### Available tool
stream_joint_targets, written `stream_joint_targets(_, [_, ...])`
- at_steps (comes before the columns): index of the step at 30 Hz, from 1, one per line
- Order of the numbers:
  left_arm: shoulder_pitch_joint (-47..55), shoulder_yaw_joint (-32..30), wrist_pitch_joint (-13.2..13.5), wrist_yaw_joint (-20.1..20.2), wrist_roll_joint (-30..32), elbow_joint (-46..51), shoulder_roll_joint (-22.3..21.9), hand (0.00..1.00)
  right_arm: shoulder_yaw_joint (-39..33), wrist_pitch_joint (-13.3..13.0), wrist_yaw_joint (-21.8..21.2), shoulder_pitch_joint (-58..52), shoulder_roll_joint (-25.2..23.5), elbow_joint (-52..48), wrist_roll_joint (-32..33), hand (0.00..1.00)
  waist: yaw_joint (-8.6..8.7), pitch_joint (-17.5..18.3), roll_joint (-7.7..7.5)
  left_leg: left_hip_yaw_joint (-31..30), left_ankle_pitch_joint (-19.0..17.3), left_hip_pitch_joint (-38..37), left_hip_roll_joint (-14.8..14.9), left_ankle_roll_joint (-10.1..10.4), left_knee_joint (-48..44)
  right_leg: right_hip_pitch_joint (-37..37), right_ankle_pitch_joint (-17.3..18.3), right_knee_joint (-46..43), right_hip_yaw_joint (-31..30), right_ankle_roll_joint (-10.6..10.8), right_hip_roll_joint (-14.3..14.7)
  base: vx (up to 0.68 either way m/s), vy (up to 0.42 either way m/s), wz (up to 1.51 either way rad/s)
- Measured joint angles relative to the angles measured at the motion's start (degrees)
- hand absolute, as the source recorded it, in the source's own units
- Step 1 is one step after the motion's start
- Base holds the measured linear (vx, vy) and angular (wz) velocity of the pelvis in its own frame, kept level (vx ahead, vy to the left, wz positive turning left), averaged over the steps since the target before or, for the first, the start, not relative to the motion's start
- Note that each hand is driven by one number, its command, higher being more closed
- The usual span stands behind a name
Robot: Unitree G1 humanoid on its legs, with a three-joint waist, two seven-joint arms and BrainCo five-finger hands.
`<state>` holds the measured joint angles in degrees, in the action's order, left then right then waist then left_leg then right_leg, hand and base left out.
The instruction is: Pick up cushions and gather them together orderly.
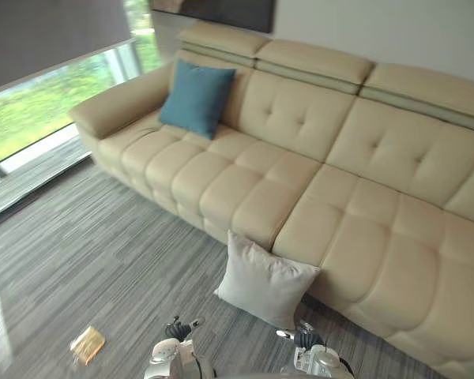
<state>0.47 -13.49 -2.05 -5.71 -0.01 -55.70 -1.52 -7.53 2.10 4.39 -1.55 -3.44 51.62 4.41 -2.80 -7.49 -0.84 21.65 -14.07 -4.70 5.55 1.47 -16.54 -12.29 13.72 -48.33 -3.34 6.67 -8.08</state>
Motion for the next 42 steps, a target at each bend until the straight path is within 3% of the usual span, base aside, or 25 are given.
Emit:
stream_joint_targets(1, [0.19,1.24,-0.02,-0.25,0.01,-0.15,0.31,0.0,-0.04,-0.03,0.01,0.14,0.01,-0.32,-0.04,0.0,0.05,-0.21,0.33,3.35,0.03,-4.66,-0.03,0.04,4.52,-0.8,1.18,2.38,10.2,-2.01,-2.54,0.2,0.115,-0.87])
stream_joint_targets(3, [0.21,2.01,0.03,-0.23,0.01,-0.93,0.6,0.0,-0.21,-0.05,0.0,0.42,0.02,-0.31,-0.09,0.0,0.17,-0.2,0.37,5.86,0.11,-6.45,-0.13,0.18,6.76,-0.73,0.52,11.02,19.35,-3.31,-3.93,0.18,0.03,-0.75])
stream_joint_targets(4, [-0.01,2.28,-0.03,-0.16,0.11,-1.44,0.86,0.0,-0.44,-0.06,0.01,0.42,0.01,-0.04,-0.11,0.0,0.26,-0.14,0.12,5.98,0.32,-6.69,-0.75,0.55,7.09,-0.57,-2.67,18.13,21.0,-4.9,-3.19,0.28,-0.121,-0.44])
stream_joint_targets(5, [-0.26,2.41,0.03,-0.13,0.28,-1.79,0.77,0.0,-0.92,-0.07,-0.03,0.58,0.35,0.47,-0.12,0.0,0.37,-0.02,-0.46,5.56,0.42,-6.56,-1.53,0.74,7.68,0.01,-3.62,21.95,20.01,-7.46,-2.37,0.28,-0.134,-0.43])
stream_joint_targets(7, [-0.98,3.22,-0.05,0.06,0.96,-2.29,-0.07,0.0,-1.91,-0.17,-0.02,1.77,1.74,0.95,-0.08,0.0,0.51,-1.61,2.75,3.73,1.31,-7.14,-0.06,2.09,7.33,1.72,-4.53,23.54,20.15,-8.47,-0.71,0.21,-0.126,-0.31])
stream_joint_targets(10, [-1.19,3.32,-0.02,0.62,1.11,-1.87,-1.57,0.0,-4.5,-0.61,0.15,1.46,2.28,1.0,0.06,0.0,0.89,-1.78,3.69,0.53,1.57,-5.3,1.94,2.58,-1.17,5.62,-3.0,25.84,21.22,-8.33,0.28,0.18,-0.153,0.12])
stream_joint_targets(11, [-1.23,3.48,-0.02,1.0,1.08,-1.14,-1.7,0.0,-4.59,-0.62,0.18,1.06,2.31,0.95,0.08,0.0,0.96,-2.2,2.89,-1.14,1.75,-1.7,3.83,2.91,-10.02,7.04,-2.27,26.96,21.18,-8.27,0.71,0.12,-0.158,0.16])
stream_joint_targets(12, [-1.12,3.31,0.07,0.96,1.04,-0.26,-1.68,0.0,-4.52,-0.55,0.2,1.03,2.42,1.03,0.09,0.0,0.54,-2.35,3.0,-2.77,2.21,2.49,6.19,3.87,-19.15,8.14,-1.78,27.68,21.0,-8.63,1.57,0.09,-0.095,-0.05])
stream_joint_targets(13, [-0.9,3.19,0.12,0.89,0.96,0.36,-1.67,0.0,-4.51,-0.52,0.28,0.97,2.46,1.17,0.18,0.0,0.21,-2.32,3.12,-3.8,1.09,4.12,7.24,4.53,-22.54,8.42,-1.56,27.72,20.37,-8.96,2.24,0.12,-0.051,-0.42])
stream_joint_targets(16, [-0.9,3.18,0.13,0.86,0.88,1.14,-1.67,0.0,-4.61,-0.54,0.73,0.92,2.43,1.25,0.28,0.0,-0.07,-2.53,2.69,-7.15,-2.27,7.77,7.53,3.98,-18.11,8.61,-1.27,27.92,17.77,-8.98,3.54,0.11,0.046,-0.65])
stream_joint_targets(19, [-1.05,2.71,0.41,0.8,0.87,1.35,-1.64,0.0,-4.49,-0.58,1.0,0.88,2.47,1.35,0.32,0.0,-0.46,-2.89,1.93,-14.87,-1.01,8.62,4.62,2.62,-6.72,8.27,-0.57,26.76,13.12,-7.16,3.62,0.11,0.17,-0.73])
stream_joint_targets(20, [-1.22,2.66,0.45,0.74,0.82,1.12,-1.63,0.0,-4.27,-0.58,1.1,0.99,2.46,1.89,0.32,0.0,-0.65,-2.79,1.89,-15.9,0.44,8.08,3.59,5.19,-5.45,7.87,0.08,25.32,11.16,-5.99,3.4,0.12,0.274,-0.83])
stream_joint_targets(21, [-1.4,2.67,0.41,0.52,0.83,0.33,-1.07,0.0,-3.67,-0.6,1.18,0.89,2.44,1.99,0.32,0.0,-0.35,-1.93,0.79,-13.94,0.2,7.2,2.77,4.65,-4.49,7.46,-0.26,25.68,9.4,-4.95,2.9,0.1,0.226,-0.61])
stream_joint_targets(25, [-1.98,2.8,0.21,0.13,0.65,-0.55,0.09,0.0,-3.39,-0.53,1.22,0.21,1.63,2.51,0.27,0.0,-0.46,-1.02,-1.08,-11.28,-0.18,6.54,0.95,3.99,-4.31,7.58,-1.73,28.07,7.26,-3.25,1.47,0.14,0.177,-0.31])
stream_joint_targets(29, [-2.03,2.93,0.19,-0.74,-0.3,-0.69,0.35,0.0,-3.62,-0.59,1.27,0.7,1.91,3.25,0.66,0.0,-0.66,-1.58,-0.44,-11.15,-0.48,5.76,0.33,3.45,-4.43,8.1,-1.74,27.51,7.31,-2.78,0.79,0.05,0.059,-0.02])
stream_joint_targets(31, [-2.13,2.9,0.23,-1.47,-1.85,0.0,0.74,0.0,-4.04,-0.63,1.5,1.45,2.13,3.34,1.27,0.0,-0.68,-2.58,-0.16,-11.34,-0.62,7.28,0.38,3.27,-5.98,5.55,-1.37,24.02,7.32,-2.76,0.59,-0.03,-0.012,0.03])
stream_joint_targets(32, [-3.08,2.79,0.32,-1.96,-3.37,1.26,0.95,0.0,-4.4,-0.83,1.94,2.31,2.52,3.24,2.88,0.0,-0.67,-3.45,-0.69,-11.66,-1.08,10.61,0.51,2.65,-9.56,2.47,-0.57,20.56,7.44,-2.83,0.22,-0.12,-0.052,0.1])
stream_joint_targets(34, [-4.97,2.54,0.49,-3.04,-6.54,3.04,0.83,0.0,-5.71,-1.09,2.92,4.17,3.91,3.22,4.75,0.0,-0.72,-5.69,0.19,-13.12,-2.46,18.5,0.91,2.24,-17.25,-3.99,0.87,14.95,7.74,-3.24,0.13,-0.21,-0.07,0.15])
stream_joint_targets(36, [-7.52,-0.11,0.55,-4.39,-9.23,5.32,1.21,0.0,-7.81,-1.33,3.74,6.57,5.27,2.8,6.3,0.0,-0.69,-7.39,0.42,-14.51,-4.27,28.14,1.43,2.19,-24.17,-13.52,2.8,8.18,7.45,-3.8,0.1,-0.25,-0.062,0.08])
stream_joint_targets(39, [-11.2,-1.99,0.6,-5.56,-10.67,8.37,3.49,0.0,-10.56,-1.56,4.33,9.41,6.18,1.07,9.43,0.0,-0.55,-10.72,0.11,-15.25,-6.94,36.04,2.72,2.99,-30.22,-21.4,5.17,1.84,7.37,-4.26,0.37,-0.26,-0.059,0.01])
stream_joint_targets(42, [-15.07,-3.57,0.99,-6.58,-11.51,10.7,5.32,0.0,-11.64,-1.88,4.63,11.64,6.83,-1.86,11.89,0.0,-0.54,-10.9,-0.29,-16.25,-7.56,44.48,3.07,2.36,-34.71,-29.58,5.67,-2.25,7.29,-4.59,0.35,-0.24,-0.04,0.01])
